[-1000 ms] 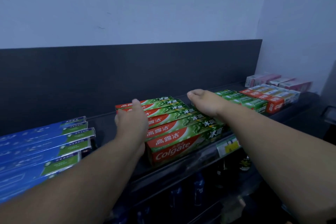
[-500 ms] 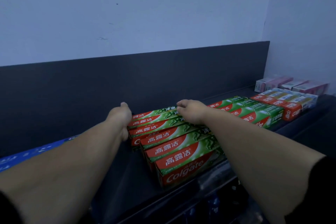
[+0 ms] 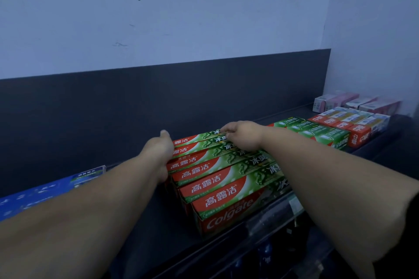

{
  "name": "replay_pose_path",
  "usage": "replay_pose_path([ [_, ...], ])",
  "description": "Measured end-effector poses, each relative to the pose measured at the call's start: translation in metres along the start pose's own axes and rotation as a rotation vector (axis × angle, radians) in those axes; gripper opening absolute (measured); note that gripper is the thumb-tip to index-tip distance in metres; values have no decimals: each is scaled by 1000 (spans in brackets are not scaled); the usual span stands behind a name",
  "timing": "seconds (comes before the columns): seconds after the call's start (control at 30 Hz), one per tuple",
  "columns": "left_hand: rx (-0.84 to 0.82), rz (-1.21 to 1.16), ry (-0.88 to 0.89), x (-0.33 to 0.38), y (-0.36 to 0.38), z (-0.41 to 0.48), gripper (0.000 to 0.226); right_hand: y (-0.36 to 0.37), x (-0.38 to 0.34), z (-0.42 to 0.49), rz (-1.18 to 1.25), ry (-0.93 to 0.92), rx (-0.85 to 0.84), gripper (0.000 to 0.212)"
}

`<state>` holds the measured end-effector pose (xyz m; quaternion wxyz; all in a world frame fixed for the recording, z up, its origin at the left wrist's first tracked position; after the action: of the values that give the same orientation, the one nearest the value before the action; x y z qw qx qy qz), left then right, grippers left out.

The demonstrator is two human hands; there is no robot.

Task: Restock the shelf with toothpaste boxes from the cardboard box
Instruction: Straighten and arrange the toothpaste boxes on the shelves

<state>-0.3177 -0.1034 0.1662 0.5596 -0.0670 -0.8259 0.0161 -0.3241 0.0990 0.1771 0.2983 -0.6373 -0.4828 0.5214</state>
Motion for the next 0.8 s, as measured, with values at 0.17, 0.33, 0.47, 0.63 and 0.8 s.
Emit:
replay_pose_path([
  [0.17,54,-84,44,-4,-1,5,44,-5,5,5,184,-3,62,46],
  [0.33,144,190,78,-6,1,14,76,-1,-1,26,155,3,17,55],
  [0.47,90,542,132,-8,15,9,68,7,-6,42,-28,23,-70,82],
  [0.63,37,694,97,-6,10,23,81,5,-3,49,-73,39,-135,96],
  [0.8,7,877,84,-8,11,31,89,-2,-2,52,-155,76,-189,101],
])
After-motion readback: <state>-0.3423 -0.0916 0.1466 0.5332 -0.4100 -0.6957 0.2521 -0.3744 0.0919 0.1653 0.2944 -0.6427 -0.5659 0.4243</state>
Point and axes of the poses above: each hand's wrist, its own z-axis towards the middle knuckle, its own y-axis out of the palm, x = y × z, the point moved 2 cm from there along z, towards the middle knuckle, and after that the axes turned 14 degrees about -x, right-handed, at the moved point
